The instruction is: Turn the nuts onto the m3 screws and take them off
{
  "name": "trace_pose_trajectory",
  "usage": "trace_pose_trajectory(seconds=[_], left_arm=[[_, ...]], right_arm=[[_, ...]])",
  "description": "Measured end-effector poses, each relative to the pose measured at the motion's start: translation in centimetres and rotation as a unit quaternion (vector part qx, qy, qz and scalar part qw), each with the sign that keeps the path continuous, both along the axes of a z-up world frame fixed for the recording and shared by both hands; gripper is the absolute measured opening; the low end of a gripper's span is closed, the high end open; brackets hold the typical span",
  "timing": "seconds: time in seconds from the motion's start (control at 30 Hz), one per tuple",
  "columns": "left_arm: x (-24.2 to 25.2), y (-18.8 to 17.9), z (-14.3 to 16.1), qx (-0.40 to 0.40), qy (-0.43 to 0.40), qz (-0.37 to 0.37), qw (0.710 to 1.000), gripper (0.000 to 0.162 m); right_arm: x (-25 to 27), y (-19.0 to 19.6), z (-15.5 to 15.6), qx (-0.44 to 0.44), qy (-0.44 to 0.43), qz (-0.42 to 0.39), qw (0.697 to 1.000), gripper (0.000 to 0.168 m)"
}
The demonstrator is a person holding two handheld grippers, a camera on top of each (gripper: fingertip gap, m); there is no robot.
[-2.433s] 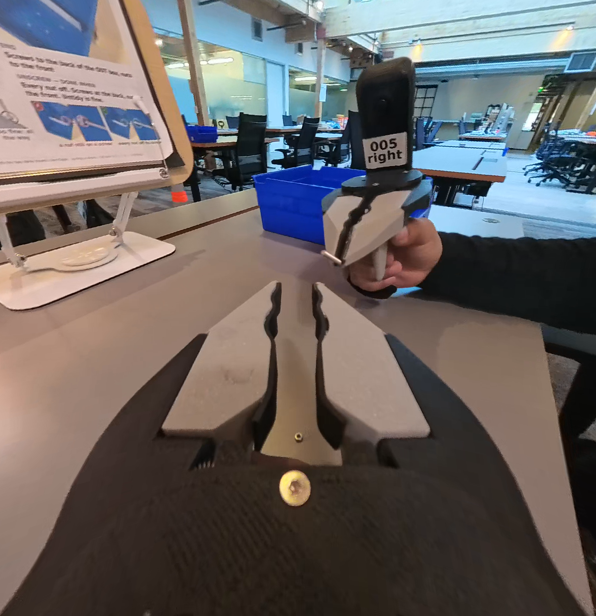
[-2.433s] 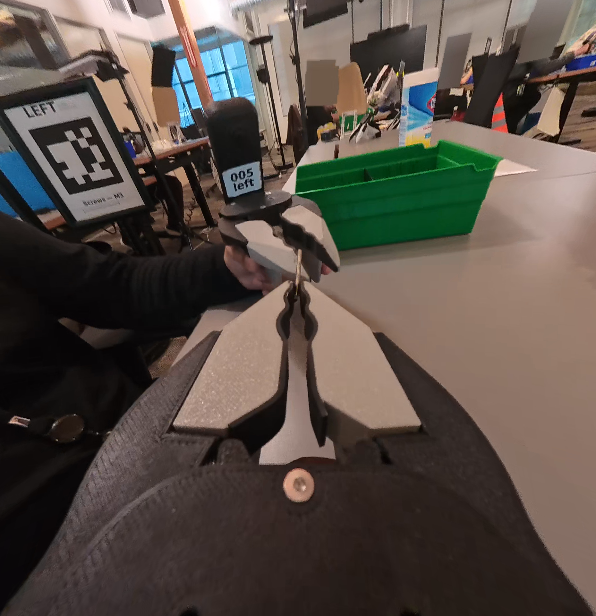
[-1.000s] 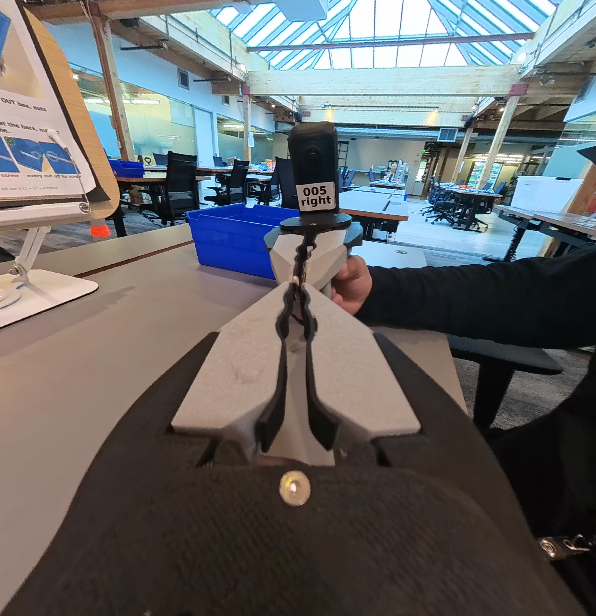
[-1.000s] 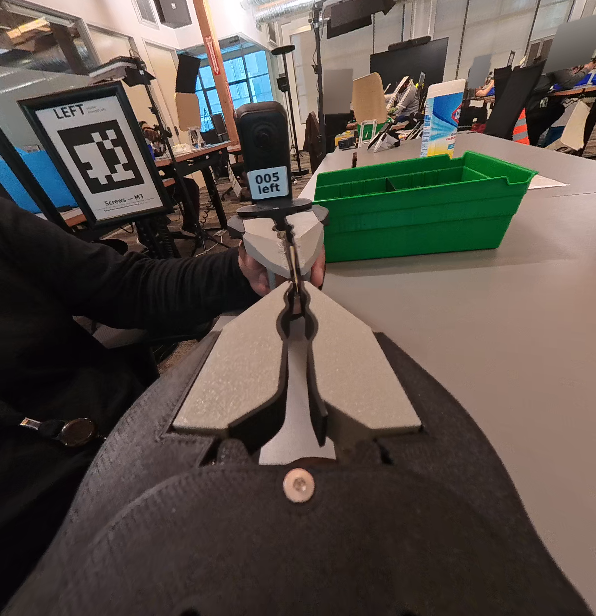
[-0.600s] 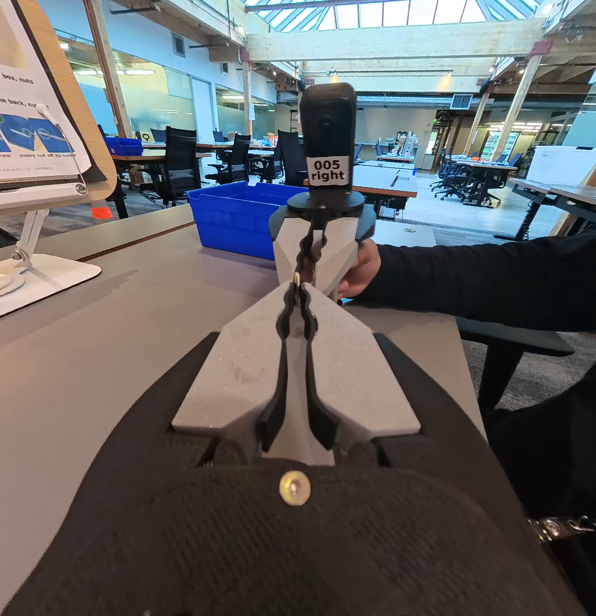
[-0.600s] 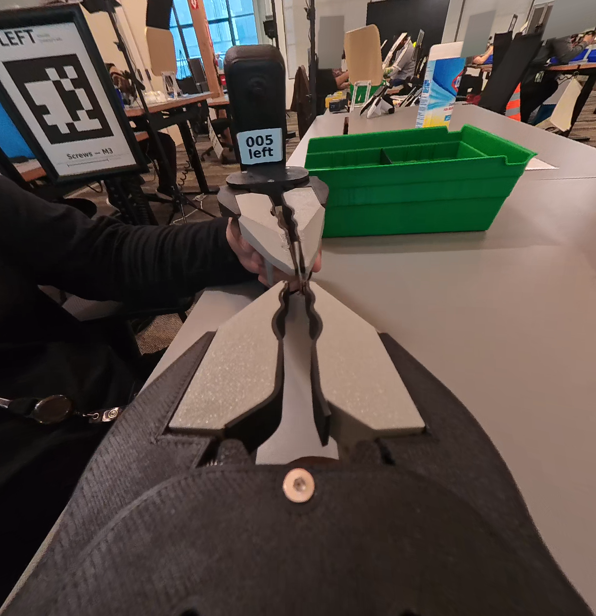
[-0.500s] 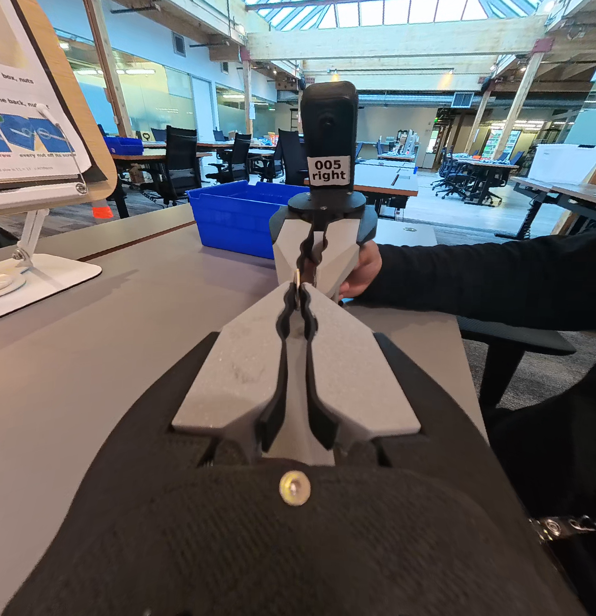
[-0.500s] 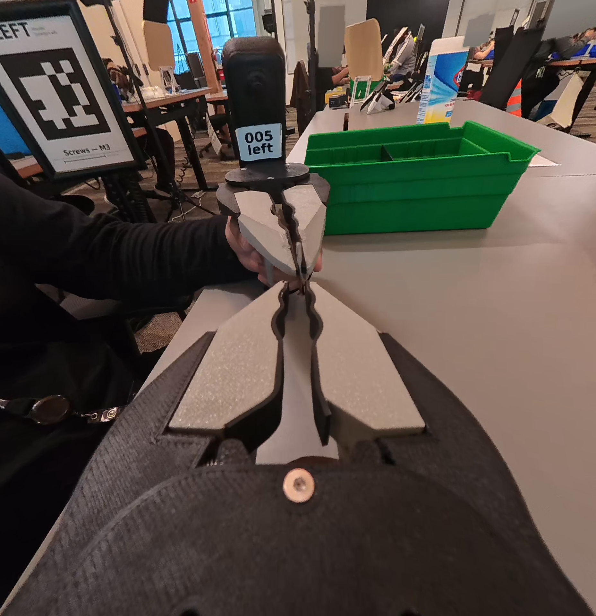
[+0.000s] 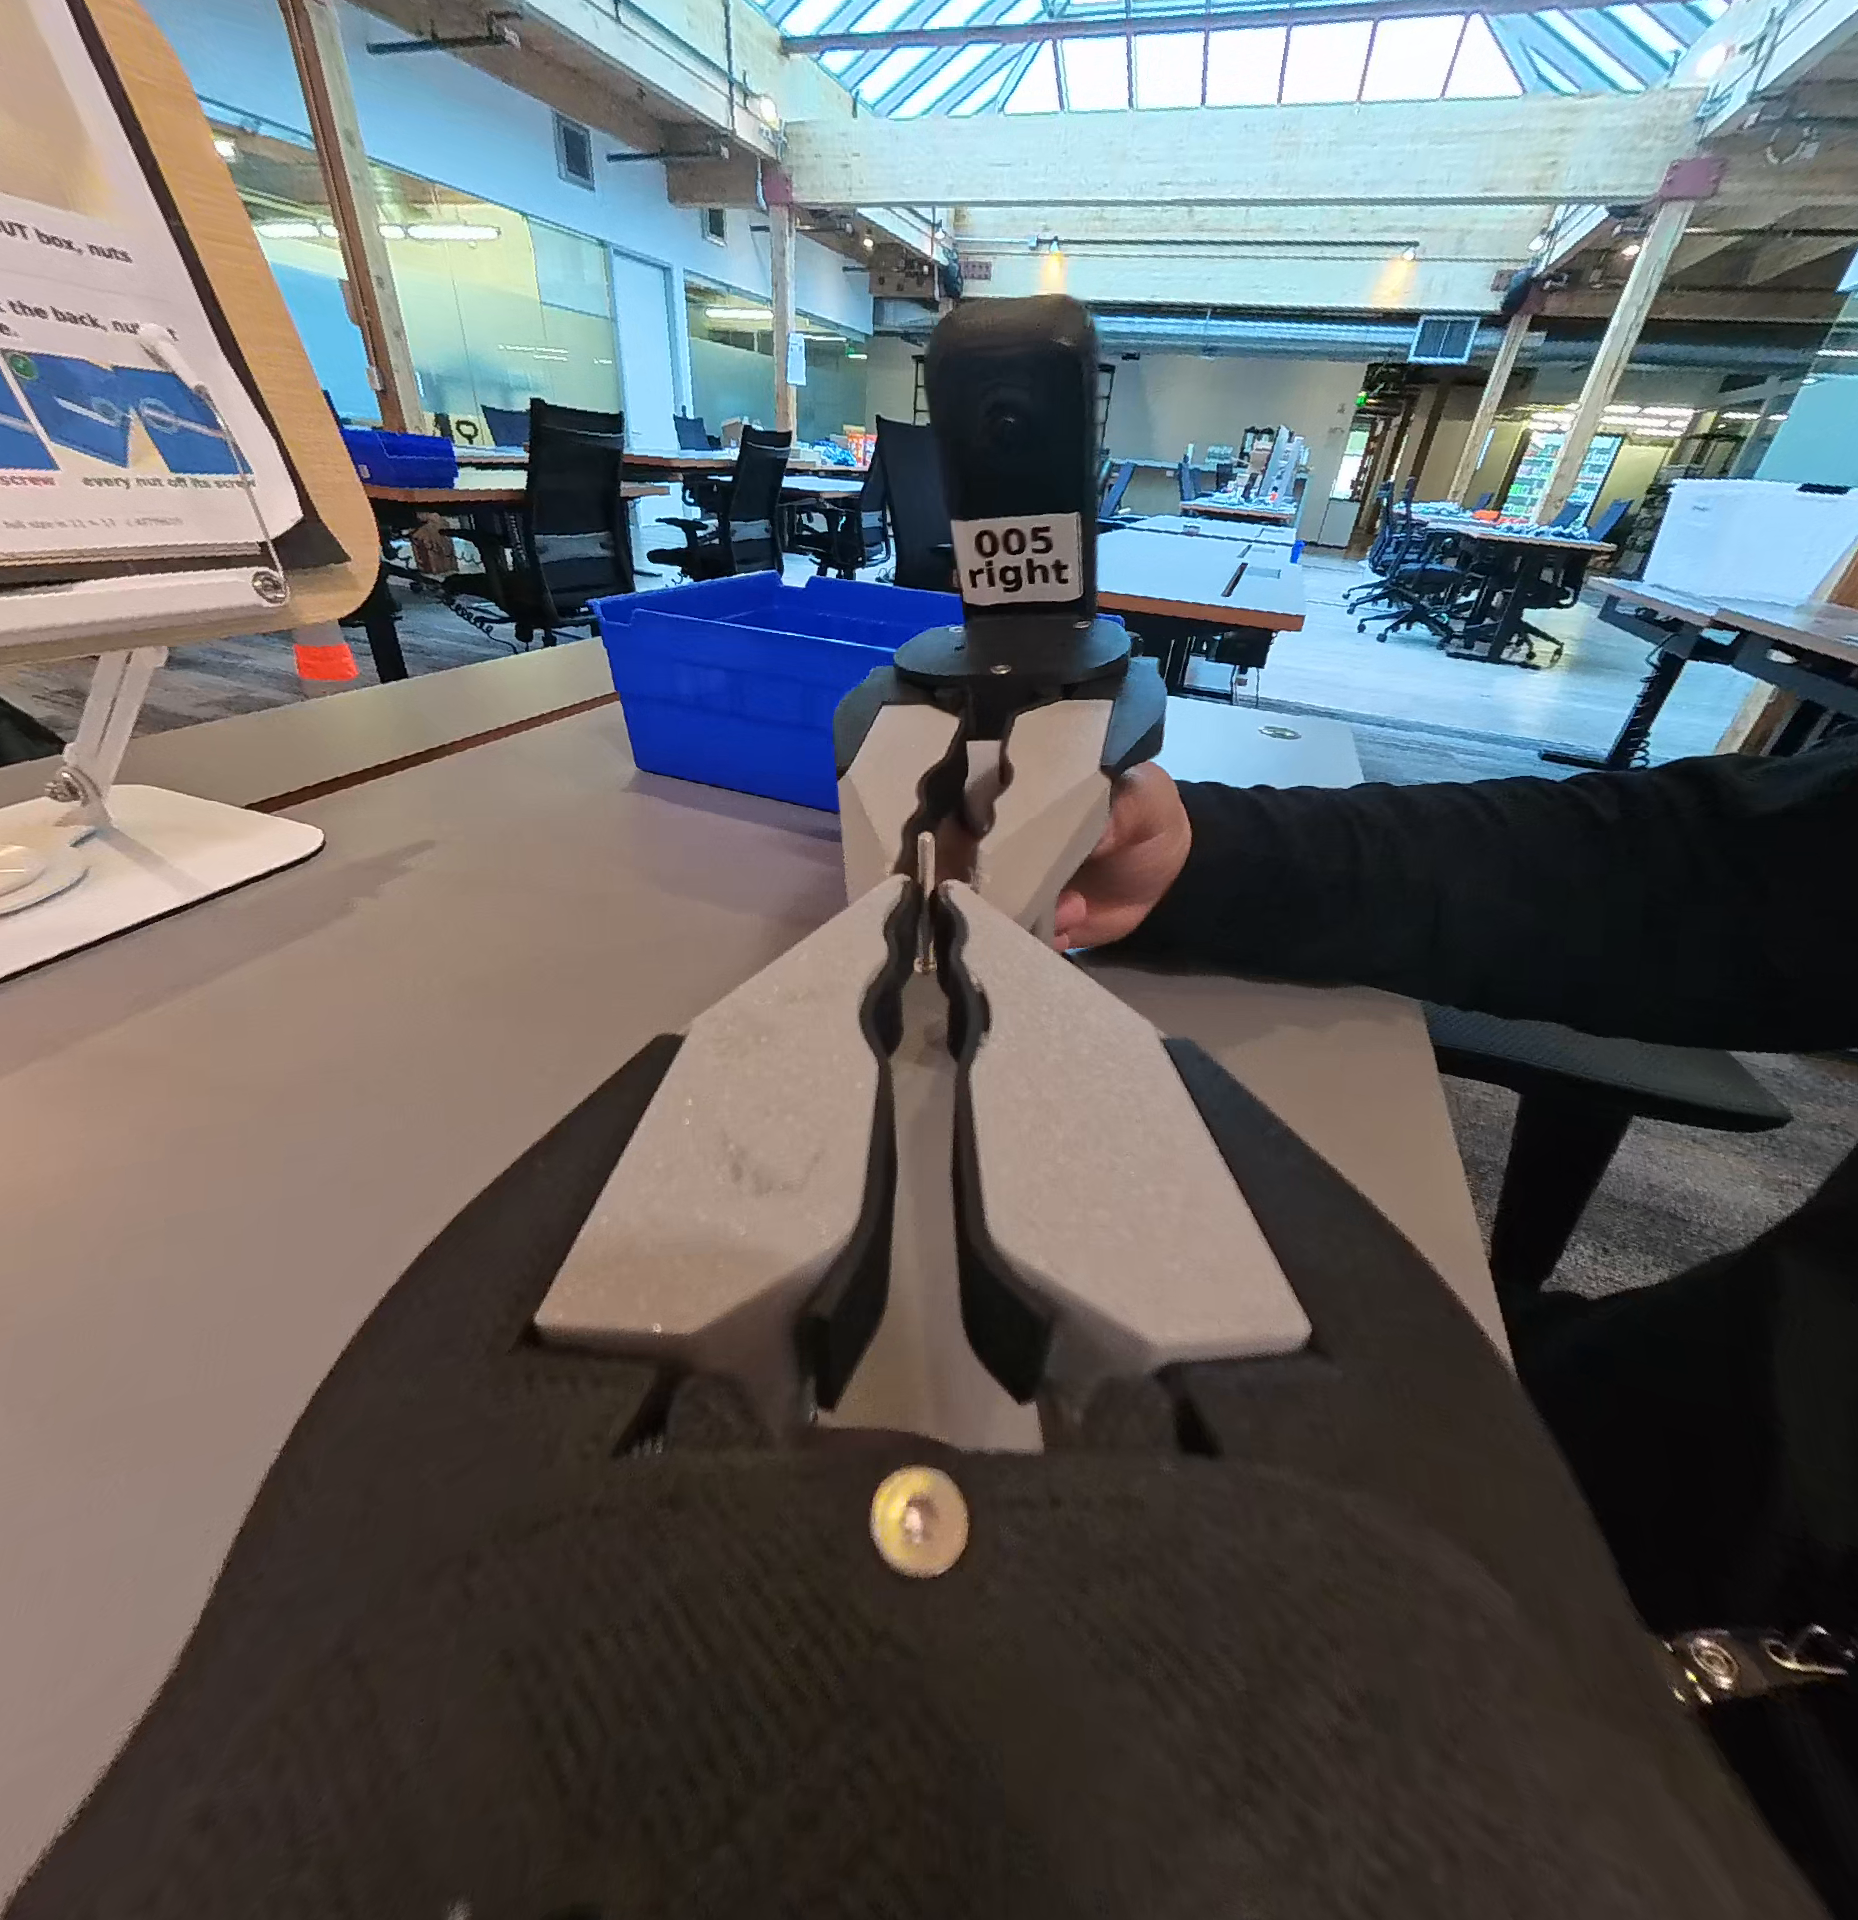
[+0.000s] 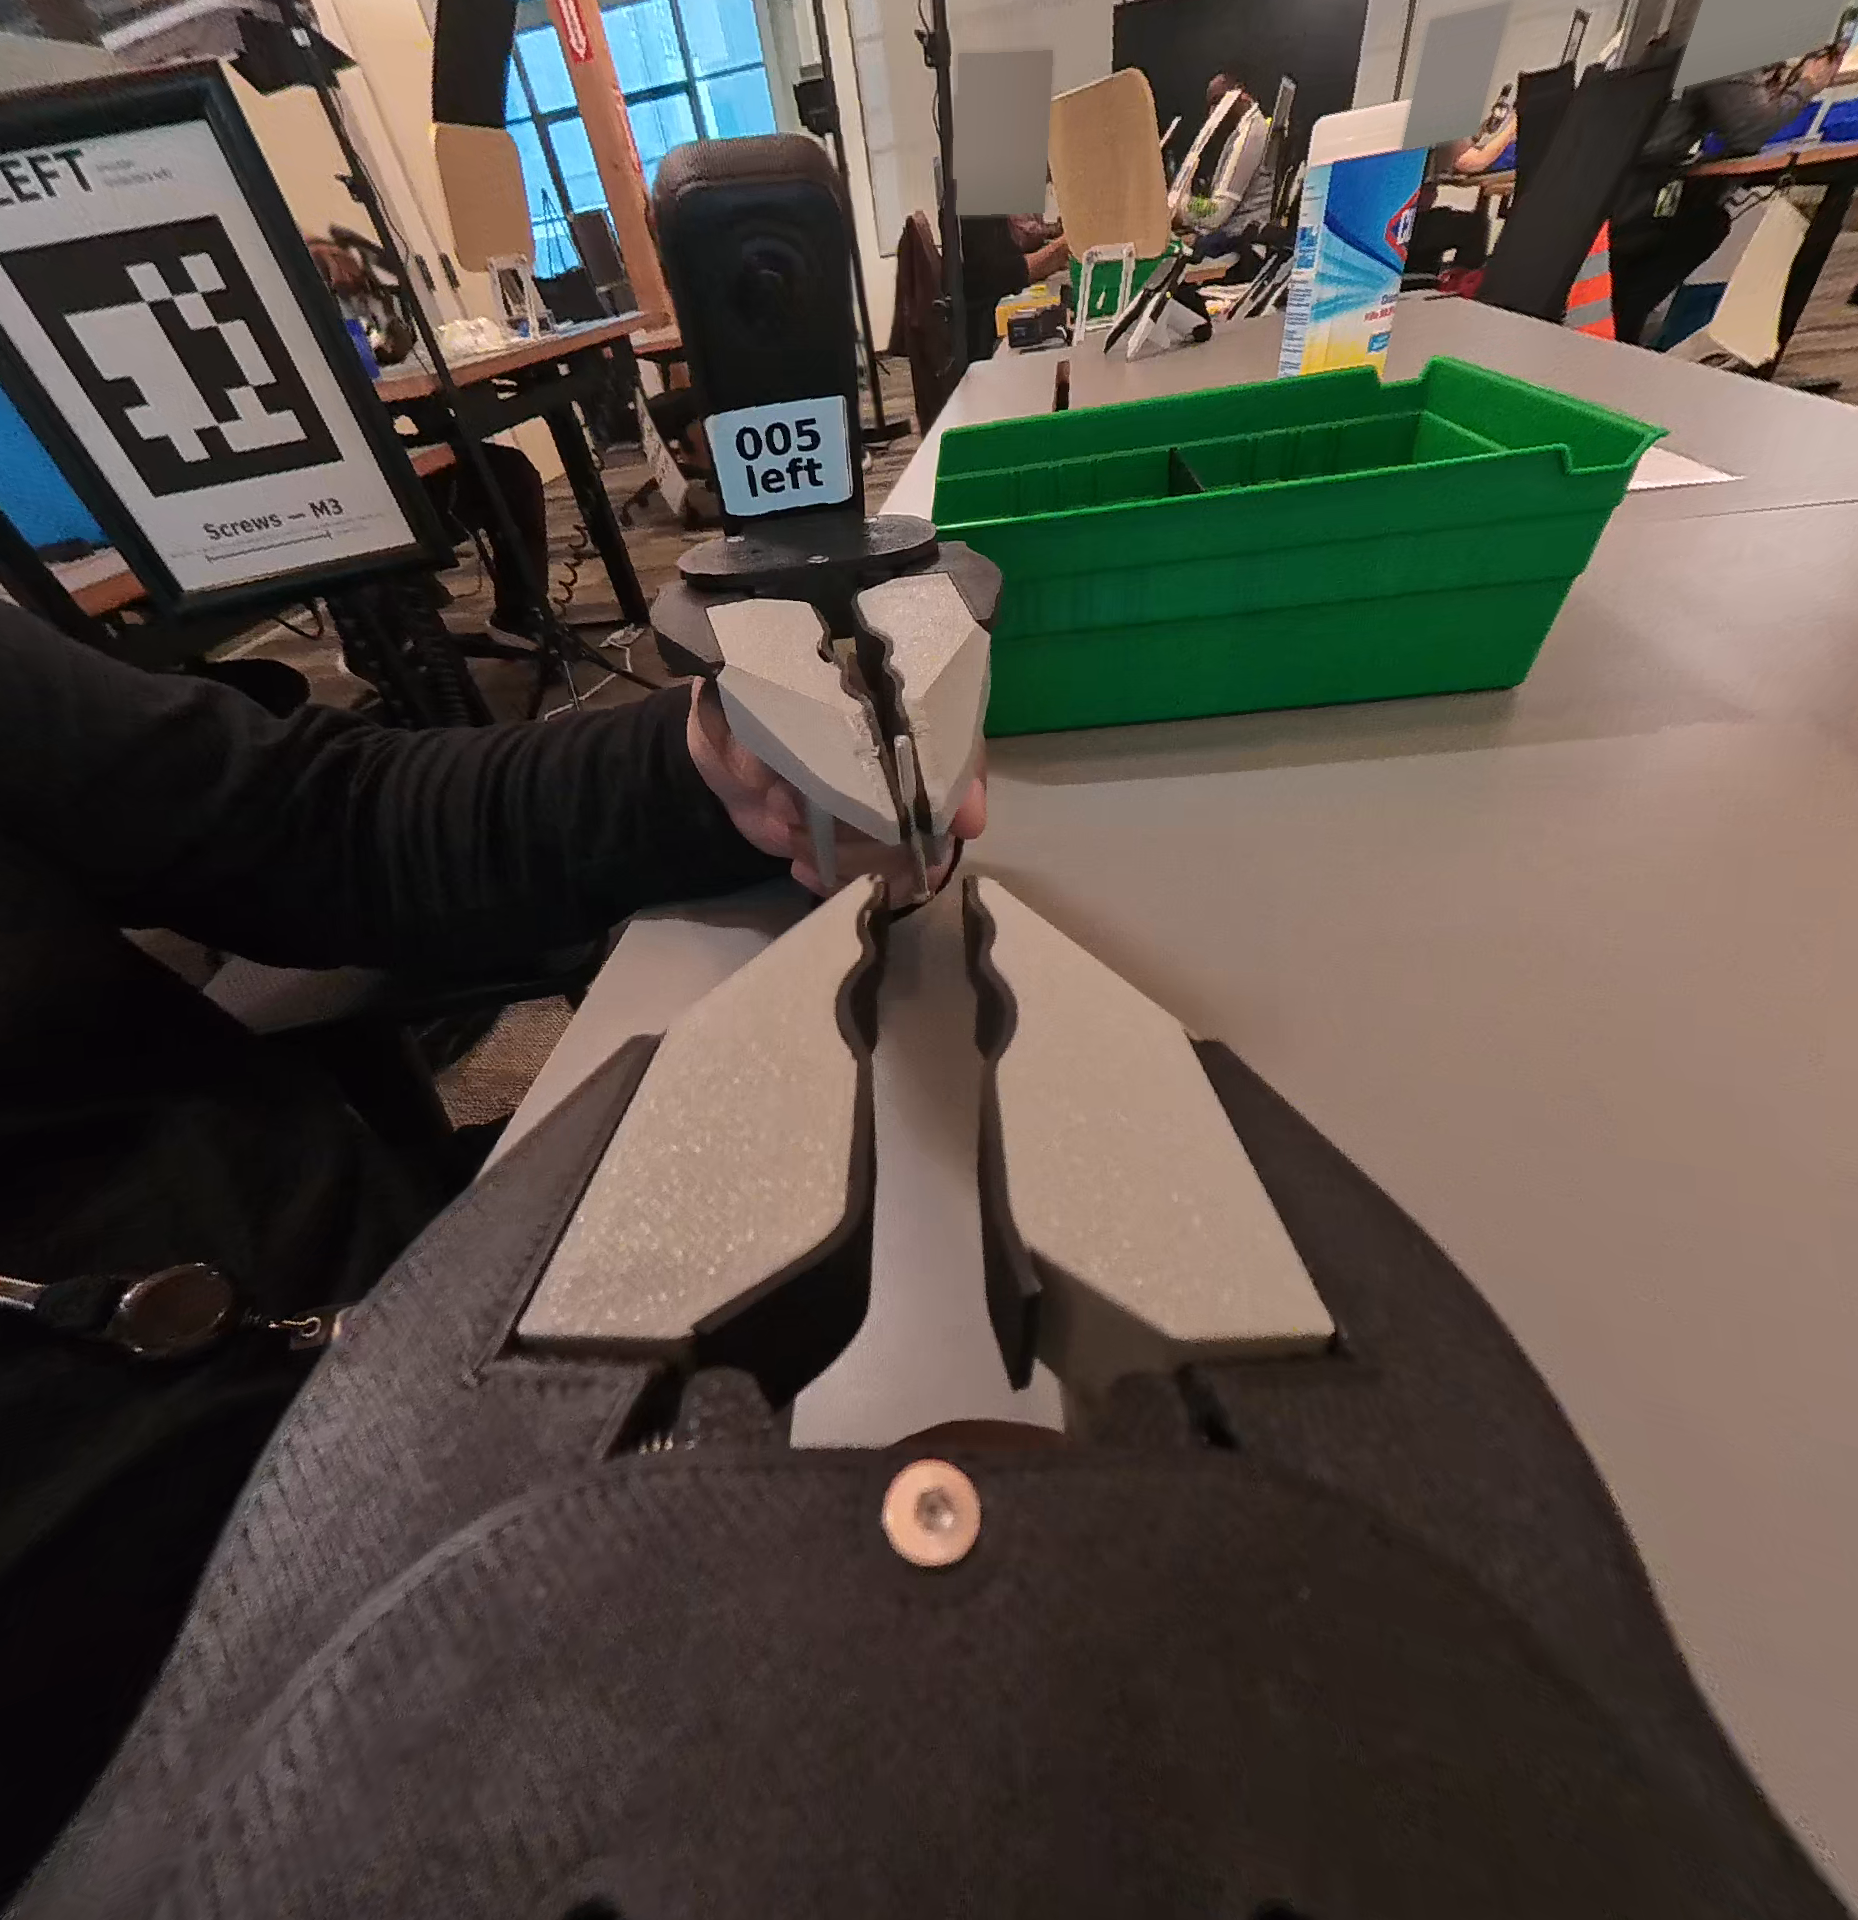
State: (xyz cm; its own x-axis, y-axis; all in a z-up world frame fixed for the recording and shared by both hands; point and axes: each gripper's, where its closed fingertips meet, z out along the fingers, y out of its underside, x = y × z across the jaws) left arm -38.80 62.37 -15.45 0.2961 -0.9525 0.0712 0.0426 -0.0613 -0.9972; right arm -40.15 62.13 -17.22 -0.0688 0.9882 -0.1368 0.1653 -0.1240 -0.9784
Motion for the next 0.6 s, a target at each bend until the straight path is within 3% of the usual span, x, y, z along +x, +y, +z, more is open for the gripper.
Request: trace_pose_trajectory(seconds=[0.13,0.6], left_arm=[[0.01,-0.05,0.09,0.001,-0.002,-0.001,1.0,0.001],[0.36,-0.28,-0.24,-0.019,-0.005,-0.014,1.0,0.004]], right_arm=[[-0.31,-0.26,-0.31,0.007,-0.006,0.002,1.0,0.002],[-0.29,-0.63,0.01,0.008,-0.001,0.009,1.0,0.002]])
